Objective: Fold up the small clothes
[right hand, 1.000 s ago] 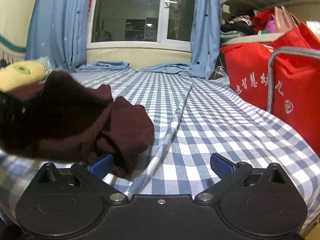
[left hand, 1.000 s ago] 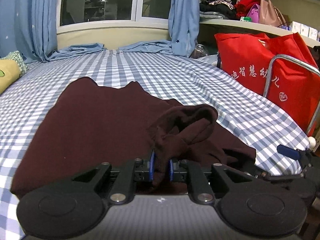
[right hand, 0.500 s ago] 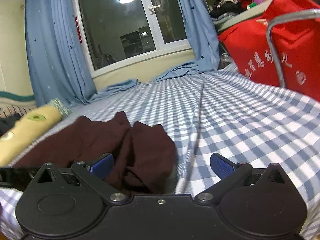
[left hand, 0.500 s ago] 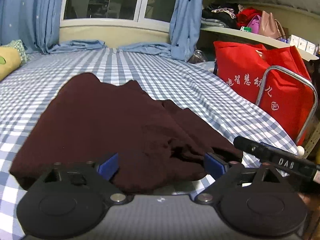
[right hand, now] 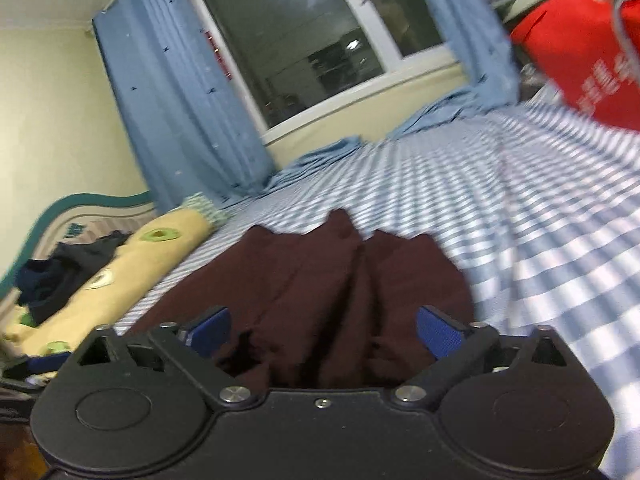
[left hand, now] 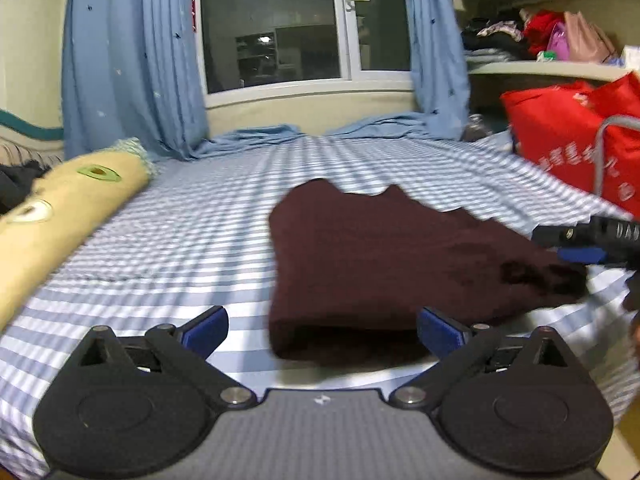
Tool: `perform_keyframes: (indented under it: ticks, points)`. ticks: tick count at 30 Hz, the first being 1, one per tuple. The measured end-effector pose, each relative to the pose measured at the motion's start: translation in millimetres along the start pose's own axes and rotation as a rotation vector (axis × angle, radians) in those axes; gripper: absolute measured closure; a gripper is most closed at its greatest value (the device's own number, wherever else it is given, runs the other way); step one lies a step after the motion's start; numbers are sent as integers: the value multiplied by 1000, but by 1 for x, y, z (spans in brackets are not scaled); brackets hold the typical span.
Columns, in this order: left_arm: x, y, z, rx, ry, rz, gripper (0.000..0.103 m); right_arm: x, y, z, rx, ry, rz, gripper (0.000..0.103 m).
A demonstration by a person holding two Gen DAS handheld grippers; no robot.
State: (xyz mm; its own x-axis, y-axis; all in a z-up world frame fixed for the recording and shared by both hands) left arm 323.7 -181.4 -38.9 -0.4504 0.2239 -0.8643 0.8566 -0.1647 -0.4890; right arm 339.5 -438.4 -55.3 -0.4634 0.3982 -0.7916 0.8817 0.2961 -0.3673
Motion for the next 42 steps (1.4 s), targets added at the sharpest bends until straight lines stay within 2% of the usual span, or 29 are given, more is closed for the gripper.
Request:
perform_keyframes:
  ticks: [2, 3, 6, 9, 11, 13, 15, 18, 20, 21, 23, 25, 29, 31, 34, 38, 42]
  points:
    - [3, 8, -3, -24, 41, -16, 7, 1, 15, -1, 13, 22, -34, 21]
    - [4, 12, -3, -28, 55, -24, 12, 1, 20, -1, 30, 19, -42, 21]
    - [5, 22, -1, -15, 81, -29, 19, -2, 33, -5, 111, -32, -62, 23]
    - [4, 30, 6, -1, 123, -22, 26, -5, 38, -14, 111, -71, -68, 41]
    - [2, 31, 13, -1, 173, -3, 29, -8, 38, -20, 133, -117, -48, 40]
    - [3, 31, 18, 1, 220, 15, 33, -8, 45, -21, 122, -140, -66, 40]
    - [2, 34, 22, 0, 254, 25, 35, -4, 53, -19, 99, -112, -102, 42]
    - [1, 36, 23, 9, 270, 32, 37, 3, 69, -5, 59, 27, -168, 47]
    - [1, 36, 23, 14, 277, 36, 40, 1, 72, 0, 43, 100, -157, 62]
    - [0, 36, 23, 14, 280, 37, 42, -2, 74, 0, 36, 120, -153, 66]
    - [-2, 36, 23, 16, 283, 36, 44, -7, 76, -3, 11, 146, -145, 91]
    - [-7, 37, 24, 27, 279, 38, 47, -17, 76, -9, 12, 106, -123, 96]
    - [-19, 36, 35, 66, 279, 66, 48, -60, 60, -19, 42, -14, 0, 98]
    - [-28, 34, 46, 100, 293, 87, 48, -83, 48, -16, 61, -29, 54, 98]
    - [-37, 30, 70, 163, 336, 118, 50, -103, 37, 0, 105, -33, 83, 98]
    - [-36, 31, 101, 254, 397, 113, 55, -98, 31, 42, 186, 31, 54, 98]
    - [-25, 42, 120, 335, 413, 45, 61, -77, 28, 79, 238, 109, 19, 98]
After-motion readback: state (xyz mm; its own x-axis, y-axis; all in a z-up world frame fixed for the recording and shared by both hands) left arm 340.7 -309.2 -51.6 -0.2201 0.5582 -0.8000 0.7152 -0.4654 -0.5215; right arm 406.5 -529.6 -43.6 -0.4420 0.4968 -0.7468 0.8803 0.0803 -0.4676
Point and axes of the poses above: each gripper's, at about its wrist camera, not at the fingertips, and y roughly the way its jaws point, z to its right, x to its underside, the point moved 9 cm from there along y, roughly the way its jaws point, and after that the axes turned 1 degree about -z, right-handed, at the moved point
